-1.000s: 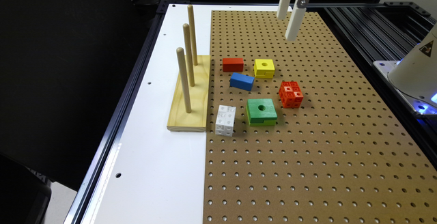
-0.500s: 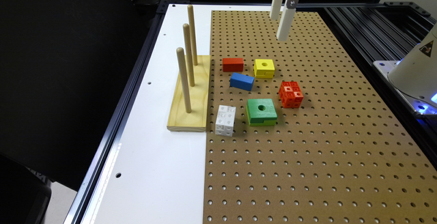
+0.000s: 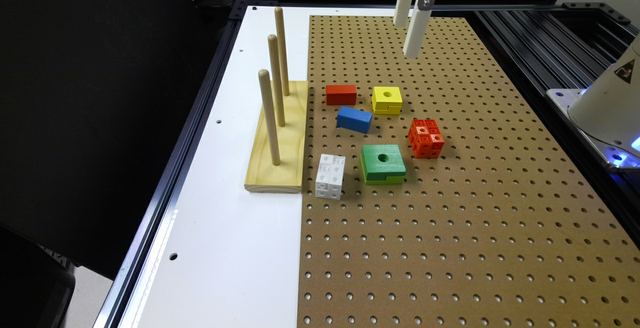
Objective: Pick up narrow blue stick.
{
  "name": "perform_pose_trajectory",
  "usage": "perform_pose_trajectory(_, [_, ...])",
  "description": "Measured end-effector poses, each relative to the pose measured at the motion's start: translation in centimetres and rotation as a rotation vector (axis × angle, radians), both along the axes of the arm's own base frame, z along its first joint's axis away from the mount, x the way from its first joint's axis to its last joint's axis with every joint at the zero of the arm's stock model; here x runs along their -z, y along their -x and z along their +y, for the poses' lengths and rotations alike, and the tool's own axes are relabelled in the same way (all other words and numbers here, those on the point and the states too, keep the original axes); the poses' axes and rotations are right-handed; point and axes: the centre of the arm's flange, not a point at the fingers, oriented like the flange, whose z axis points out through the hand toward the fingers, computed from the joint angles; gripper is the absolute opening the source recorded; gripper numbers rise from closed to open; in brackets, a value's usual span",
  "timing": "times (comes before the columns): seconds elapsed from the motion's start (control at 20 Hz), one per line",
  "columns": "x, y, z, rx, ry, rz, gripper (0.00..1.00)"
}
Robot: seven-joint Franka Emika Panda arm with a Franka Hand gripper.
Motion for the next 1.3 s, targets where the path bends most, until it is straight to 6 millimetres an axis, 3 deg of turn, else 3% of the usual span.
perform_pose_trajectory(0.35, [0.5, -2.0, 0.0, 0.001, -0.001, 0.009, 1.00])
perform_pose_trajectory(0.65, [0.8, -2.3, -0.1, 0.003, -0.001, 0.014, 1.00])
perform_pose_trajectory(1.0, [4.9, -3.3, -0.1, 0.004, -0.003, 0.021, 1.00])
perform_pose_trajectory(1.3, [5.5, -3.3, -0.1, 0.004, -0.003, 0.023, 1.00])
